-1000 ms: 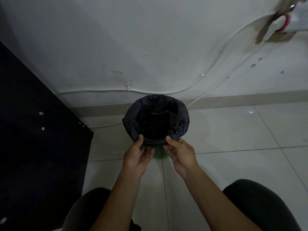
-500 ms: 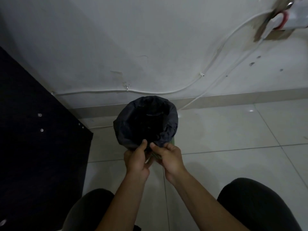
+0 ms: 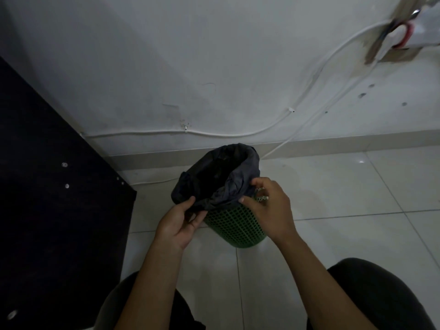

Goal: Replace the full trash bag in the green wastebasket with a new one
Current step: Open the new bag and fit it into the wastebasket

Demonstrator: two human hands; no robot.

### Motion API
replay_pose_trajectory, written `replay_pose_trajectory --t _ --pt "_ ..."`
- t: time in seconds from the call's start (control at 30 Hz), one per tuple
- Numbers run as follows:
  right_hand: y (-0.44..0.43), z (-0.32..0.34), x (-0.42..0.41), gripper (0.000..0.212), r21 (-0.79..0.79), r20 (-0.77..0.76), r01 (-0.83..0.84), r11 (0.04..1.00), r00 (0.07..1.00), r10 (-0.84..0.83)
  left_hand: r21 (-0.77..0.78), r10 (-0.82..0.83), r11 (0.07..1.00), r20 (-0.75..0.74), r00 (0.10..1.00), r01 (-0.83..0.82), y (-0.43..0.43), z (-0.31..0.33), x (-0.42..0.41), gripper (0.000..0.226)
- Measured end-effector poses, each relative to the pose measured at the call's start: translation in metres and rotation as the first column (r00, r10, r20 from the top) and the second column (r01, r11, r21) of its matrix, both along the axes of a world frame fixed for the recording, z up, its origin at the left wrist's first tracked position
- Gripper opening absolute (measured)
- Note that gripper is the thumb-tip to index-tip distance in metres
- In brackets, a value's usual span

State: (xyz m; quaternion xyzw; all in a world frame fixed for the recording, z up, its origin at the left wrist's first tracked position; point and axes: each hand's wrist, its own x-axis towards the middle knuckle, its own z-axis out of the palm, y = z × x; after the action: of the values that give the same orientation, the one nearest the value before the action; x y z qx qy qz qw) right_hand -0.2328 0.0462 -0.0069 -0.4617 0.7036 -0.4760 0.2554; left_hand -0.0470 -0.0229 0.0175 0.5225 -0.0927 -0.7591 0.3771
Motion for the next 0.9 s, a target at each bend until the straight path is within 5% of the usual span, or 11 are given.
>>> replay_pose_trajectory --t 0.1,0.17,0.3,0.43,0.53,0.7,0.9 --pt "0.000 -0.001 -0.005 0.014 -0.134 -0.166 -0.012 0.991 0.986 -0.010 0.011 -0.010 1.000 0.002 1.000 0.010 -0.002 -0.002 0.002 0.030" --pt "0.000 0.001 -0.007 0.014 -0.135 -0.147 -0.012 0.991 0.989 -0.008 0.022 -0.008 1.000 0.004 1.000 0.008 -0.001 -0.003 0.002 0.031" --pt "-0.004 0.012 -0.005 0.017 0.037 0.327 0.062 0.997 0.942 -0.071 0.015 -0.015 1.000 0.009 1.000 0.015 -0.001 -0.003 0.002 0.026" --pt "-0.006 0.021 -0.006 0.017 0.048 0.748 -0.008 0.999 0.663 -0.031 0.003 -0.027 1.000 0.021 0.999 0.027 0.000 -0.005 0.001 0.025" --pt "-0.004 0.021 -0.004 0.016 0.057 0.843 0.013 0.998 0.535 -0.055 0.008 -0.014 1.000 0.026 1.000 0.014 0.001 -0.006 0.000 0.024" --pt "-0.004 0.017 0.002 0.016 0.013 0.758 0.105 0.994 0.648 -0.078 0.009 -0.013 1.000 0.020 1.000 0.013 0.002 -0.006 -0.001 0.024" --pt "-0.006 0.016 0.010 0.005 0.256 0.933 0.257 0.932 0.188 -0.308 -0.042 -0.050 0.998 0.066 0.997 0.053 0.009 -0.007 -0.009 0.012"
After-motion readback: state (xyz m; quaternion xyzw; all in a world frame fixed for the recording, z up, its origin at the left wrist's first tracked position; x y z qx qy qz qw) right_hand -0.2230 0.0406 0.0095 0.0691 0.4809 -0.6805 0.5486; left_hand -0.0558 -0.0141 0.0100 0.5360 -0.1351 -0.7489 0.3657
